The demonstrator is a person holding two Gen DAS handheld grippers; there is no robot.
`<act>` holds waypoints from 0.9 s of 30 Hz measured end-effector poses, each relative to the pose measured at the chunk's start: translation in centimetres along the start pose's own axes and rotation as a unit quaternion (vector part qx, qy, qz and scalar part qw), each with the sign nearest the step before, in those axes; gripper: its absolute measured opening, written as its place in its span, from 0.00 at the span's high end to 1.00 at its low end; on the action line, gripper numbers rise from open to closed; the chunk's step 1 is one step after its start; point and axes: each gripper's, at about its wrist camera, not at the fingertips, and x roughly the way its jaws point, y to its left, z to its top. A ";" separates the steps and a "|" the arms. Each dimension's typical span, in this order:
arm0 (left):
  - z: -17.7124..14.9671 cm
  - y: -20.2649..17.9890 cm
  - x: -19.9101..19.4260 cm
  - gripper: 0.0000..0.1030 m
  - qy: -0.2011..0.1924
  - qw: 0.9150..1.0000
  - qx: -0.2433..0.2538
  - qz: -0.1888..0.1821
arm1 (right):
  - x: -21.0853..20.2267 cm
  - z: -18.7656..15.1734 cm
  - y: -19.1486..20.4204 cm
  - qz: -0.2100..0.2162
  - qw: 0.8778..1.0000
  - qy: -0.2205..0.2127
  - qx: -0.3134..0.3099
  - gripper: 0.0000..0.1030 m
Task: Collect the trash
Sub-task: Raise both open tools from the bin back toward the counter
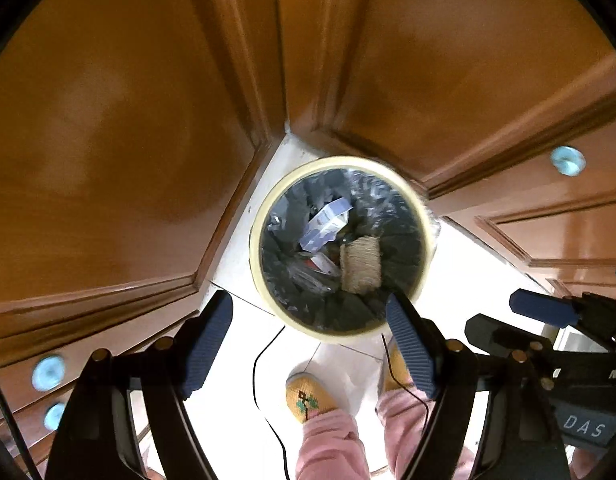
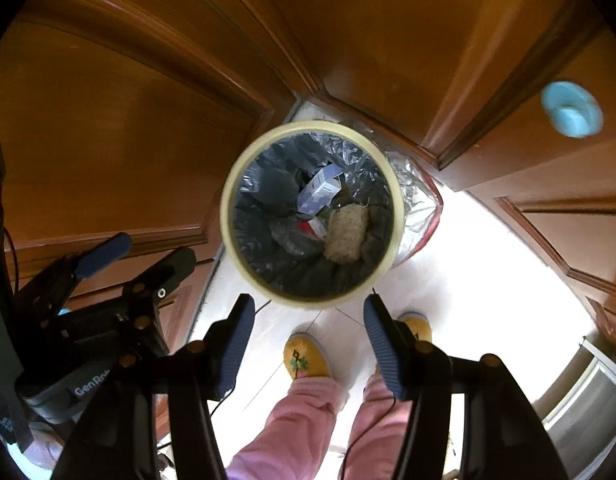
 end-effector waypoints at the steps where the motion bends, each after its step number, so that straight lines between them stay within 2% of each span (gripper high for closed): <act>1: -0.1 -0.3 -1.1 0.25 -0.003 1.000 0.005 0.000 | -1.0 -0.4 0.2 0.002 1.000 -0.004 0.002 0.45; 7: -1.1 -2.0 -8.5 0.24 -0.025 0.999 0.035 -0.004 | -8.0 -2.7 1.5 0.001 0.999 -0.037 0.015 0.45; 16: -2.5 -4.2 -20.6 0.24 -0.078 0.994 0.073 -0.021 | -18.6 -6.8 3.0 -0.001 0.995 -0.092 0.038 0.45; 23: -3.7 -6.0 -29.3 0.24 -0.119 0.986 0.115 -0.028 | -26.7 -10.5 3.7 0.003 0.989 -0.140 0.050 0.45; 27: -4.0 -7.3 -34.2 0.24 -0.149 0.979 0.134 -0.039 | -31.9 -12.4 4.0 -0.001 0.981 -0.183 0.057 0.45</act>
